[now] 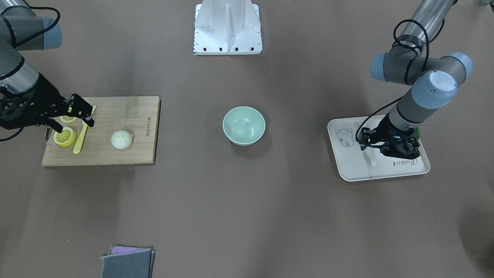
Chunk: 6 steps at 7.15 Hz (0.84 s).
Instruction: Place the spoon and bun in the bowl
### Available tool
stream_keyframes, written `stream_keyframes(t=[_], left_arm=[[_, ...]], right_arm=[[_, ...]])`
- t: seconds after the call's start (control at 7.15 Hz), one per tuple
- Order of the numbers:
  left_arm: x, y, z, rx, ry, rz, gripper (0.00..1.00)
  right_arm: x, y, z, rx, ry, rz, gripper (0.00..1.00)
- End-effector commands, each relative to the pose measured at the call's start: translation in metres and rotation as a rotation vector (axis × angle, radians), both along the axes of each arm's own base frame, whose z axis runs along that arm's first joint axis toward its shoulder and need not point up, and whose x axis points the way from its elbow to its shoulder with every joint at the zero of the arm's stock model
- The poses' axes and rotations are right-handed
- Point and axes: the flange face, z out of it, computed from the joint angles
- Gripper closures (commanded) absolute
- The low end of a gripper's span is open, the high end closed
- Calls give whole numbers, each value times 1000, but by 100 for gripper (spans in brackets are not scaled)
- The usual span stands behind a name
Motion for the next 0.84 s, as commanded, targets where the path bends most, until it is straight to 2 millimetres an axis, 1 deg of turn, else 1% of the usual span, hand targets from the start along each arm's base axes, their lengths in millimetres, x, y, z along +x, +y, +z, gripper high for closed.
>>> stream_keyframes(t=[0.0,0.14,0.28,0.42,0.56,0.7], left_arm=[[6,5,4,2,-6,13,58],[7,3,5,-3,-10,13,77],[8,2,-1,-1,-3,12,100],[14,-1,-17,10,17,14,100],[27,-12,-68,32,64,27,100],[37,-21,-128,4,108,1,100]], right_arm=[[-4,1,-2,0,-3,-4,0],[-4,1,-2,-11,-5,3,0],[-5,2,-3,-22,-8,9,0],[-14,4,-8,-22,-12,5,0],[-29,7,-13,-16,-4,14,0],[-44,11,-18,-22,-4,18,0]])
